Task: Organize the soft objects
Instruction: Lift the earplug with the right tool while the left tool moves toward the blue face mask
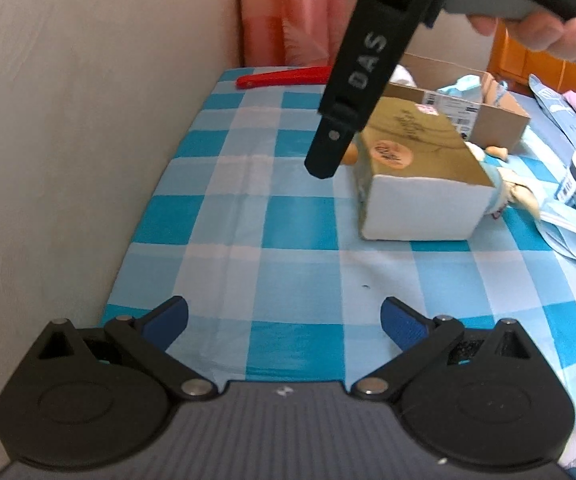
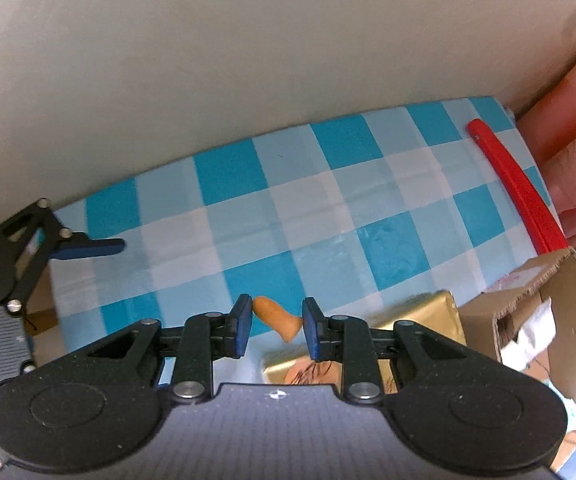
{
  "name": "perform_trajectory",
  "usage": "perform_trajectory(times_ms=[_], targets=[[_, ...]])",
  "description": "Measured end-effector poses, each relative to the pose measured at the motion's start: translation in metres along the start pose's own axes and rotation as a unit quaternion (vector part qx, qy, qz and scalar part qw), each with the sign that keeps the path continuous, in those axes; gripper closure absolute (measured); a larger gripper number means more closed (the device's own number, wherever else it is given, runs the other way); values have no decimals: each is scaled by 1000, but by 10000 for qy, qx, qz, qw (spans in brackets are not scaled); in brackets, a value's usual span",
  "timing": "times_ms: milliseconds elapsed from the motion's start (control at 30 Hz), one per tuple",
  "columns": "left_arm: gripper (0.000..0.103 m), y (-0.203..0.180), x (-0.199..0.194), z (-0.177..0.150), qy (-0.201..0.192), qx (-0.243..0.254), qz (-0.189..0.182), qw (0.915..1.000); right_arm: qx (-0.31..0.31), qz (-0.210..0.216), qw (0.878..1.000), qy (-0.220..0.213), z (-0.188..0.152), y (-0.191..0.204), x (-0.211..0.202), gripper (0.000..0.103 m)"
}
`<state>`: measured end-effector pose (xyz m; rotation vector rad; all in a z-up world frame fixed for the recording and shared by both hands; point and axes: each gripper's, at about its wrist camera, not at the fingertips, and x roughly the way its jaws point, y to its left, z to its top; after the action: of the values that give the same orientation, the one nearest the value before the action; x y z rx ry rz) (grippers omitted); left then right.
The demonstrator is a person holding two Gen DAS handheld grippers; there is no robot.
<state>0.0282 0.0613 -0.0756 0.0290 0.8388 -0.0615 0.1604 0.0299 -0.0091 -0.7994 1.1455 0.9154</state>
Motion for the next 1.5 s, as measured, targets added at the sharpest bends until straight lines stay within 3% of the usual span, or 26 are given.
perform_trajectory(times_ms=[467,1033,1233,1500], targets=[[1,-34,-27,9,-317,554,-432,9970,544,-23,9967,-609,-75,4,-61,72],[1,-87,-28,18,-425,1361,-980,9849,1652,-186,9823,-867,-172,-17,-79,72],[4,-107,-27,19,-456,1660,-1313,9763,1923,-244,9769,-895,-191,-25,-81,71],[8,-151,-23,24,-700,2311,-1953,9506,2070,-321,9726,-1011,-202,-32,-88,71]])
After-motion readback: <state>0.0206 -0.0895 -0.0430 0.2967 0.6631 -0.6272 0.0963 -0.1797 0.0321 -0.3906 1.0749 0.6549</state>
